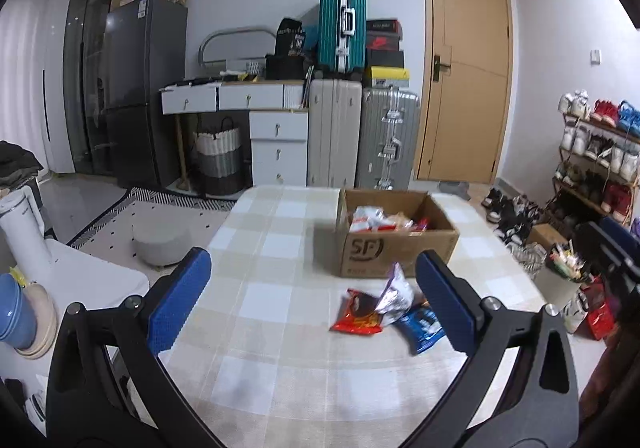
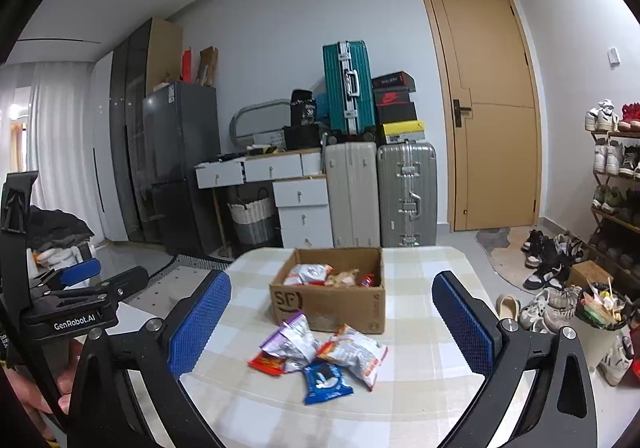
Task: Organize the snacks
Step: 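Move both tools back over the remaining snacks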
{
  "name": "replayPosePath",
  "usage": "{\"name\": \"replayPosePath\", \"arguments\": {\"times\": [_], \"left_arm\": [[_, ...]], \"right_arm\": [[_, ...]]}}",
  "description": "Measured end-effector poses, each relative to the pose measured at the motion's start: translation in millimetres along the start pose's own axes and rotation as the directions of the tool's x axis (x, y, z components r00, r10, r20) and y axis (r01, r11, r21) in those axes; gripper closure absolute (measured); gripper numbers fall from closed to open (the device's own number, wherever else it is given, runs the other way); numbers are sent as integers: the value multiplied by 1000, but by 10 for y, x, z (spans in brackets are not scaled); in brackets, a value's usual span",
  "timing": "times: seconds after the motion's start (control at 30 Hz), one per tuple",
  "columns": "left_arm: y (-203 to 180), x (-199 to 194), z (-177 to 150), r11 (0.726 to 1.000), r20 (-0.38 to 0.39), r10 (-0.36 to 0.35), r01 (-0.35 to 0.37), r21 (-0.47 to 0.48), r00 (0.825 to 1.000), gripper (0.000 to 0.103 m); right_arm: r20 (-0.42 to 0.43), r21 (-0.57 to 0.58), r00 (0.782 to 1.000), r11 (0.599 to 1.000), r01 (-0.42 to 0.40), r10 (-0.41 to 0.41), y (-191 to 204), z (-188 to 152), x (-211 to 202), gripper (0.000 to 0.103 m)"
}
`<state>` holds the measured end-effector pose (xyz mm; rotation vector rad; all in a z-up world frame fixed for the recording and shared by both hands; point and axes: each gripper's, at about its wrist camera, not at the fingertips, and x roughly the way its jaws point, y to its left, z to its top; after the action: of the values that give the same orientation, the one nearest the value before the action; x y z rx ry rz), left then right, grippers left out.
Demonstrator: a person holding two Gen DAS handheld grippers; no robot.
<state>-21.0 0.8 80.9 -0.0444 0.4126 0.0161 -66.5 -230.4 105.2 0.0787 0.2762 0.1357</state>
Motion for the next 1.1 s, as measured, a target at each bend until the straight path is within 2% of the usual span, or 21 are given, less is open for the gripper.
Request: {"name": "replayPosePath", "arguments": {"times": [0.2, 0.33, 0.4, 0.43, 0.47, 0.5, 0.57, 0.7, 0.93, 1.1], "left_arm": [[-71, 721, -228, 1000, -78, -8, 9, 11, 997, 1], [-83, 1103, -491, 1000, -91, -18, 19, 17, 996, 1], [-119, 1305, -504, 1000, -142, -17, 20, 21, 990, 1], [-141, 1377, -498, 999, -144, -37, 42, 28, 989, 1], [-159, 1430, -494, 998, -125, -32, 38, 44, 992, 1], [-176, 1468, -479, 998, -118, -18, 24, 50, 993, 1], [-191, 1557, -450, 998, -116, -35, 40, 41, 993, 1], [-250, 1809, -482, 998, -200, -61, 64, 11, 978, 1], [-378, 2028, -592, 997, -251, -68, 76, 24, 966, 1], [-505, 2341, -697, 995, -318, -94, 99, 1, 944, 1]], "right_arm": [[-47, 14, 999, 1000, 19, -19, -167, -124, 500, 0], [-55, 33, 998, 999, 37, -35, -256, -328, 813, 0], [-128, 47, 992, 999, 24, -18, -321, -455, 1027, 0], [-173, 59, 985, 998, 13, -3, -325, -465, 1127, 0], [-178, 60, 984, 998, 8, 3, -329, -476, 1182, 1], [-161, 48, 987, 999, 4, 3, -329, -488, 1197, 1], [-144, 19, 990, 1000, 7, -4, -313, -498, 1219, 1], [-151, 4, 988, 1000, 0, 0, -286, -523, 1252, 1], [-171, -11, 985, 1000, 22, -24, -276, -571, 1256, 1], [-204, 6, 979, 1000, 30, -28, -318, -592, 1335, 1]]}}
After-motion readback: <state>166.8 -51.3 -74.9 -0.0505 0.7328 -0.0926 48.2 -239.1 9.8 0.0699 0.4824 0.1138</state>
